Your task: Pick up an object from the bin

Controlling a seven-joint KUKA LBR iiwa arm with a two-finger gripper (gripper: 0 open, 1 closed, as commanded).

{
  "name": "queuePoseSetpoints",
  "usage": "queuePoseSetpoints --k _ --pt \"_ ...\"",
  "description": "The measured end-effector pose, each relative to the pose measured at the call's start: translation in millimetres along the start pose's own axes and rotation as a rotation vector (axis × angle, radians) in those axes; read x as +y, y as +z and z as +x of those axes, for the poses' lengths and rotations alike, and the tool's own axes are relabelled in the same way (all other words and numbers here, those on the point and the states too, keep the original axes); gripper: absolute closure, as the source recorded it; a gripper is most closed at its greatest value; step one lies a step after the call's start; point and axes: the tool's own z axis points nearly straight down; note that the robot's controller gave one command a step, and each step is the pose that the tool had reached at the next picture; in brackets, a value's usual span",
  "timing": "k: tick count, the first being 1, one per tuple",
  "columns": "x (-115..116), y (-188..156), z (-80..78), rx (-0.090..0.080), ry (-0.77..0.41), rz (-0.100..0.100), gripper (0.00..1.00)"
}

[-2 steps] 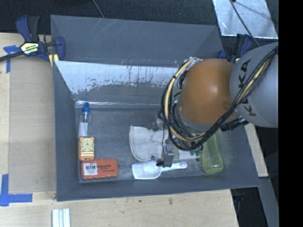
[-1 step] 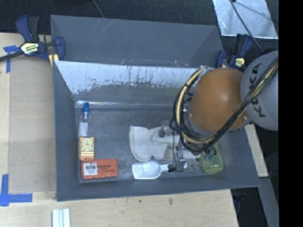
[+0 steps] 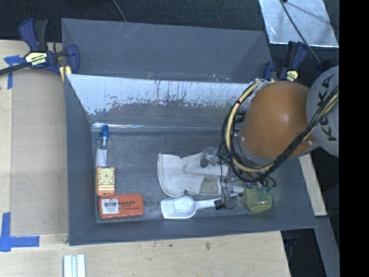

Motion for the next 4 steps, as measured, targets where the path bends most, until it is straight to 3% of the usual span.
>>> queuePoseSetpoints --k 1,2,3,4 --pt "19.2 40.1 -15.0 0.004 -0.062 -0.001 0.00" --pt "17.3 91.6 -3.2 -0.006 -0.079 -0.001 0.00" --pt "13.7 87.8 -16.4 -0.004 -0.068 -0.001 1.00" --pt "13.7 87.8 -16.4 -0.004 -0.068 -0.001 1.00"
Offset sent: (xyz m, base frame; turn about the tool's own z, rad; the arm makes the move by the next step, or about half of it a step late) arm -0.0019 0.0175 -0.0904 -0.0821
